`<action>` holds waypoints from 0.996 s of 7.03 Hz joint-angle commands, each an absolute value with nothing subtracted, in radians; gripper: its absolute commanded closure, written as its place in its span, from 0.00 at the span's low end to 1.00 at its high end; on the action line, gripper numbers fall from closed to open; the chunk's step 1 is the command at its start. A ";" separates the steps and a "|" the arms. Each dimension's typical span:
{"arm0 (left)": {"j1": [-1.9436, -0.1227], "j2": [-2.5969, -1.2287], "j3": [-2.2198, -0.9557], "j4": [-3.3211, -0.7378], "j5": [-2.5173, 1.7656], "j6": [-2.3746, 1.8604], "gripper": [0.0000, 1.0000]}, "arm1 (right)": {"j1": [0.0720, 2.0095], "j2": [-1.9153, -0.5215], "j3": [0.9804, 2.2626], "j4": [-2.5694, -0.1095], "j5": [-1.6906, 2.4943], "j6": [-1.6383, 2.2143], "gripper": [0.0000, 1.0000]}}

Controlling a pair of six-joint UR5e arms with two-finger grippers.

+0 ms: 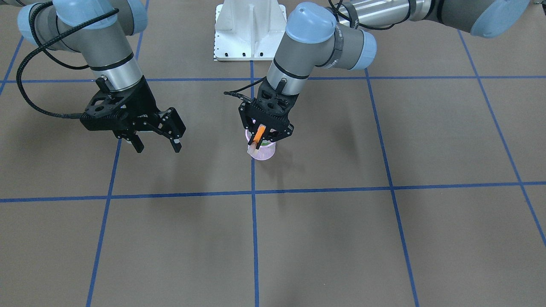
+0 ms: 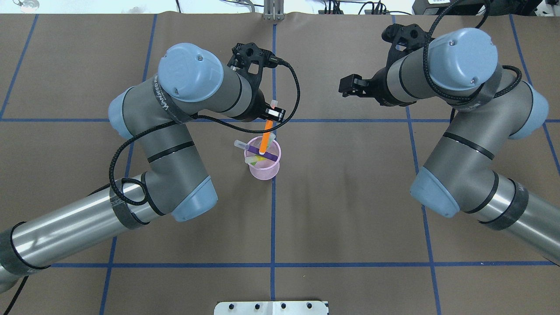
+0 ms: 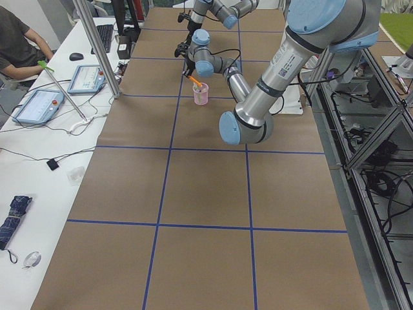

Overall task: Collect pens into pen holder
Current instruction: 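Lift the orange marker and carry it over the pink cup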

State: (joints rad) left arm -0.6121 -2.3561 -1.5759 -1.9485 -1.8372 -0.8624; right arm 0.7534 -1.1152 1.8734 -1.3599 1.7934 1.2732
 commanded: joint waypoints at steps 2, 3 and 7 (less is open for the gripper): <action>-0.604 -2.353 -1.577 -1.951 -1.838 -0.906 1.00 | 0.753 -1.117 1.871 -1.359 1.795 1.273 0.00; -0.597 -2.355 -1.578 -1.950 -1.839 -0.929 1.00 | 0.753 -1.117 1.870 -1.361 1.793 1.273 0.00; -0.589 -2.304 -1.610 -1.950 -1.845 -0.950 1.00 | 0.753 -1.118 1.870 -1.359 1.793 1.273 0.00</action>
